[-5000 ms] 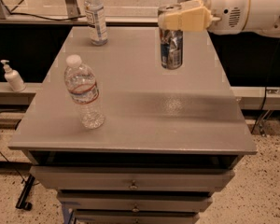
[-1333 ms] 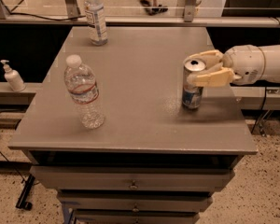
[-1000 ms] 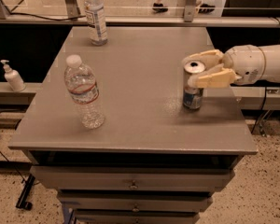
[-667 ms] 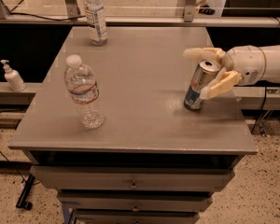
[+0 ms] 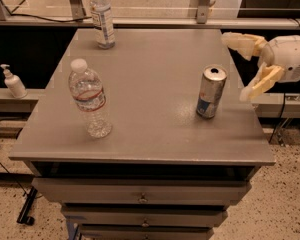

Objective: Place redbull can upright

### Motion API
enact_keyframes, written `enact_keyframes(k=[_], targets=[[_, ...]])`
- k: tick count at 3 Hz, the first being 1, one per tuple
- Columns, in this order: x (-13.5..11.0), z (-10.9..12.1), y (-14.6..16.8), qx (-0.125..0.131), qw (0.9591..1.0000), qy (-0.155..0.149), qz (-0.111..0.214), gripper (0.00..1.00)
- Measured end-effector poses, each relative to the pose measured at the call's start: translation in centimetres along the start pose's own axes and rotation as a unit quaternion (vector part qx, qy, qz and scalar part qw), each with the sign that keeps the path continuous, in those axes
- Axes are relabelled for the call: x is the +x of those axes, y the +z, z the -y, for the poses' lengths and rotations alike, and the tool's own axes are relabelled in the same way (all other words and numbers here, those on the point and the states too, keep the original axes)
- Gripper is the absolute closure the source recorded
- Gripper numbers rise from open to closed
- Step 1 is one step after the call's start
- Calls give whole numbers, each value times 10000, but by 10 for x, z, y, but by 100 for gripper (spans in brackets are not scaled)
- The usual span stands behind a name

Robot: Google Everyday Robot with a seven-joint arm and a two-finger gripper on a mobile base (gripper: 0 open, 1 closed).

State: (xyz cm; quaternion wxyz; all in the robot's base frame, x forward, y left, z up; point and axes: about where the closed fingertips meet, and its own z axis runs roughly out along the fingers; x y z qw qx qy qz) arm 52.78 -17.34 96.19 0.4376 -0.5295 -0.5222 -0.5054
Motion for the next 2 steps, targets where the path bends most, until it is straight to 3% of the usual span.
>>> enact_keyframes(k=[1, 2], targets=[[63, -2, -48, -642, 9967, -488, 52, 0], [64, -4, -45, -645, 9970, -425, 35, 0]])
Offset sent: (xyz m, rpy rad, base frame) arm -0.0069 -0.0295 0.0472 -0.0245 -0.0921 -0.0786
